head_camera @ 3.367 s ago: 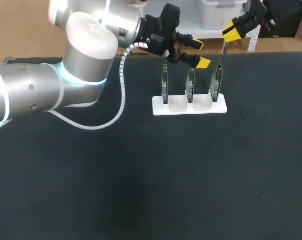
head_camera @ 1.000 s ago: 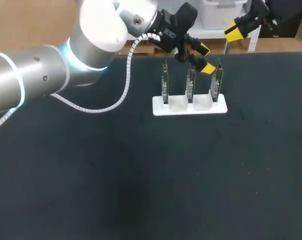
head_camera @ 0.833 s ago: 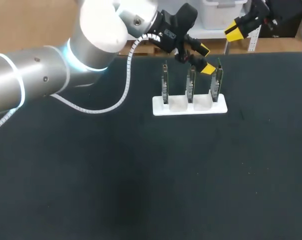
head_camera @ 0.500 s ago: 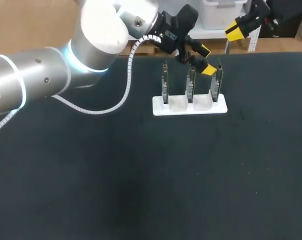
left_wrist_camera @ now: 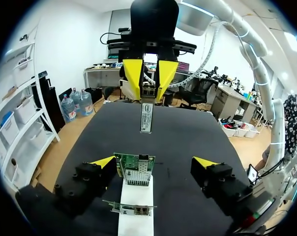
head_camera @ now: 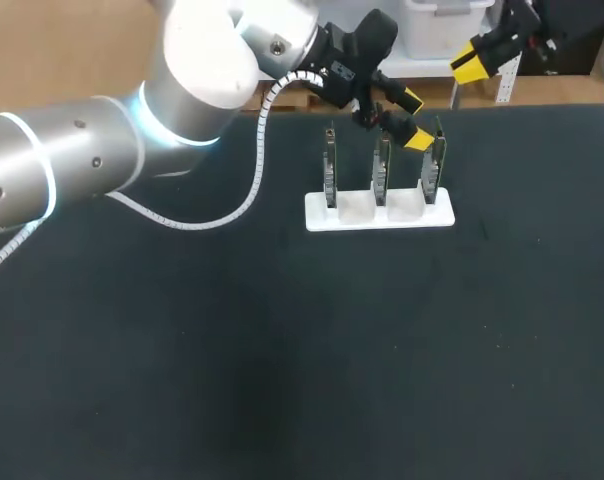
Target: Pick up the optical module with the left hand, and insert it into the network port with the right hand.
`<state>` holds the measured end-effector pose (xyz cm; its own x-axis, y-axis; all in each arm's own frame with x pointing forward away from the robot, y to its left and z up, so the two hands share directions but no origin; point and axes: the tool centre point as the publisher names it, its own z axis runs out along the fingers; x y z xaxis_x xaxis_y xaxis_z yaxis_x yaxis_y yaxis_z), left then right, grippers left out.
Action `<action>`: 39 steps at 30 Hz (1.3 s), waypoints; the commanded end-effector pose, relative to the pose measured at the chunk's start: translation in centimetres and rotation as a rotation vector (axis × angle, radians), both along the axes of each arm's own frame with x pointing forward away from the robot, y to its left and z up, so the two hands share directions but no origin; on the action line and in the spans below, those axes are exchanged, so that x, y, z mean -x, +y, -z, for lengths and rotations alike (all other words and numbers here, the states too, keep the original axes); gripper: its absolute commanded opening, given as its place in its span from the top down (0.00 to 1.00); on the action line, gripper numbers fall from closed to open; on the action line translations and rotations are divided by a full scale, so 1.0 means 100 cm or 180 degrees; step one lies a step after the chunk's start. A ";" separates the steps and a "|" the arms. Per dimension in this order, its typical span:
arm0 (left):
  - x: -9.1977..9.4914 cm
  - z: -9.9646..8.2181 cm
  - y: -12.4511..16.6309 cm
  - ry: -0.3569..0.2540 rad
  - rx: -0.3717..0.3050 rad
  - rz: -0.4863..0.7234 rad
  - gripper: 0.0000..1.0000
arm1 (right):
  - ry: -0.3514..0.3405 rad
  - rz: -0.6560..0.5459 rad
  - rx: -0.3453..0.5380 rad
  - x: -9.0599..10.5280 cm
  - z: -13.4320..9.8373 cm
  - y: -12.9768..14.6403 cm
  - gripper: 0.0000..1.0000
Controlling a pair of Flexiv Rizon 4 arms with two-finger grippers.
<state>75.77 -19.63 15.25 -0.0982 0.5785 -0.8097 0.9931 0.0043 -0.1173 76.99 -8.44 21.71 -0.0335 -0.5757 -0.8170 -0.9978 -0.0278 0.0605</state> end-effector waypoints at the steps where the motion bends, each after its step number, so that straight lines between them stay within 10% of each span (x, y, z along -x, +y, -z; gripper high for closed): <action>1: -0.002 0.000 -0.001 0.0004 -0.0012 0.0009 0.00 | -0.0004 -0.0012 0.0013 0.001 0.000 0.001 1.00; 39: -0.002 0.000 -0.001 0.0004 -0.0012 0.0009 0.00 | -0.0133 -0.0098 0.0092 0.016 -0.007 0.004 1.00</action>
<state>75.78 -19.62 15.24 -0.0978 0.5783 -0.8099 0.9931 0.0041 -0.1170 75.60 -8.13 22.43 0.0159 -0.5974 -0.8018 -0.9978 -0.0609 0.0256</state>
